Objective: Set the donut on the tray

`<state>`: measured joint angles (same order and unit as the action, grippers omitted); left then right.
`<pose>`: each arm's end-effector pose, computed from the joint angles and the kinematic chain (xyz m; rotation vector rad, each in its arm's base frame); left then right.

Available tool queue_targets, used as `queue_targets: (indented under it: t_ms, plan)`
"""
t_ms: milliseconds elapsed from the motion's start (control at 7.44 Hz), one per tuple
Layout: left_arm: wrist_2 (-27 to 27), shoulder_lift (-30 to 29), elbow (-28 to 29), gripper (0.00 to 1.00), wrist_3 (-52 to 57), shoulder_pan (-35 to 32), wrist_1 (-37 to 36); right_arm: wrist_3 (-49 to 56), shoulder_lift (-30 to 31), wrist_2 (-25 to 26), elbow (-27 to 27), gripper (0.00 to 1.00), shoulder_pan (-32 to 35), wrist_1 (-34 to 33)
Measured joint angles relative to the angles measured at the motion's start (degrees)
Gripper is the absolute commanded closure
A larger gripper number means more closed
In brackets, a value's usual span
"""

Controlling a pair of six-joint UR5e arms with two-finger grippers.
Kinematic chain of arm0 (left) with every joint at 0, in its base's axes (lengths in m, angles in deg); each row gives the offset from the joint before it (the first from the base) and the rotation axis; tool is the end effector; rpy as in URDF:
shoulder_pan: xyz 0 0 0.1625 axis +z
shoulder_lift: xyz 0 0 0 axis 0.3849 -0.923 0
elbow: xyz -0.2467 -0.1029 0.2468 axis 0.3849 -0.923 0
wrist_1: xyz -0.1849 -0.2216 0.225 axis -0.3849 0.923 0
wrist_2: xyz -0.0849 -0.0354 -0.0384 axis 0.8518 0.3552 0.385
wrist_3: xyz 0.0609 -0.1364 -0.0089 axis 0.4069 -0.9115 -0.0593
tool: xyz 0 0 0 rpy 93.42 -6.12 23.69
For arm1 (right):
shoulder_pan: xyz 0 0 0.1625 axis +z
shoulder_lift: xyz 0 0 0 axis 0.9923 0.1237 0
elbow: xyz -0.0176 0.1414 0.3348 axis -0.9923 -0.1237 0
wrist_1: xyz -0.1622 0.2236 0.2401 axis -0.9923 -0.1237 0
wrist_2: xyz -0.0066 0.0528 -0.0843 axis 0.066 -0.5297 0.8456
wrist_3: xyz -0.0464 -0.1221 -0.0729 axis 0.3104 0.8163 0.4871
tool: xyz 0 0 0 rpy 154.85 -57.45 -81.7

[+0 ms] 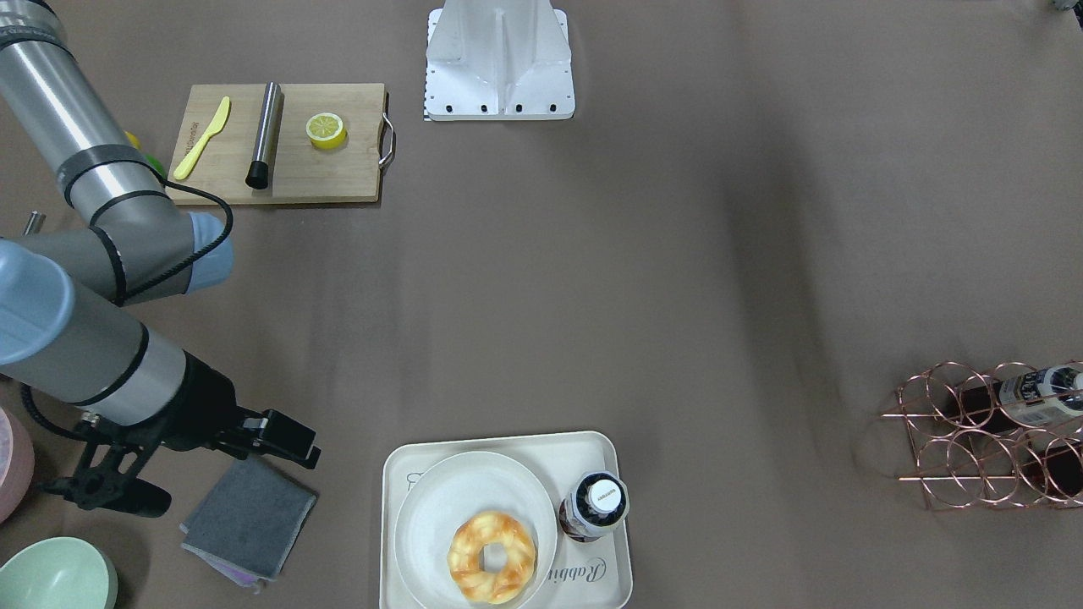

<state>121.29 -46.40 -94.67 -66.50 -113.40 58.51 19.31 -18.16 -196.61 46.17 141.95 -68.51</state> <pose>-0.0533 -0.4272 0.6398 -0.0107 0.6125 0.0882 -0.3352 -0.6285 0.3093 0.0615 -1.1063 0.2785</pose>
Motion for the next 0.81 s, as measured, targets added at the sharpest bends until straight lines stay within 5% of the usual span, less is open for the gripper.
queue_targets:
  t_ms: [807]
  plan:
    - [0.00, 0.21, 0.10, 0.02, 0.08, -0.20, 0.00, 13.74, 28.51, -9.78, 23.15, 0.00, 7.31, -1.57]
